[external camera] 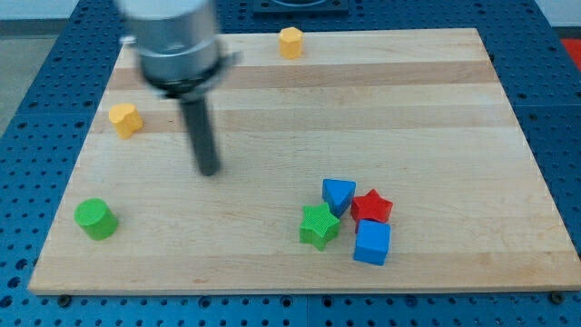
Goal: Push the green circle horizontally to the green star
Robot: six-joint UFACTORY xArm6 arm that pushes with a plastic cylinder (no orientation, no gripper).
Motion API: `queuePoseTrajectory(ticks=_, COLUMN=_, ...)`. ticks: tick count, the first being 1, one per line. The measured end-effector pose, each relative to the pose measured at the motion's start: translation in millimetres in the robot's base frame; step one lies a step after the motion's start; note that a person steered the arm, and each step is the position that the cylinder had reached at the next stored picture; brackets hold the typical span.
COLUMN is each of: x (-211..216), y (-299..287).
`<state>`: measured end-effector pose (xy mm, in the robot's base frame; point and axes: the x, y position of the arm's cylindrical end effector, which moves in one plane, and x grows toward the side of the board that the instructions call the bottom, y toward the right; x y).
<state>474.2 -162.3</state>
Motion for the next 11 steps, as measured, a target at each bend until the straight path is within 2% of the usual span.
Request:
queuePoseTrajectory(ticks=1, x=20, y=-115)
queuePoseTrajectory(ticks=3, x=36, y=-142)
queuePoseTrajectory(ticks=4, x=64, y=-120)
queuePoseTrajectory(ticks=6, x=59, y=-1)
queuePoseTrajectory(ticks=8, x=59, y=-91)
queuePoseTrajectory(ticks=9, x=59, y=-59)
queuePoseTrajectory(ticks=10, x=59, y=6)
queuePoseTrajectory(ticks=11, x=59, y=-4)
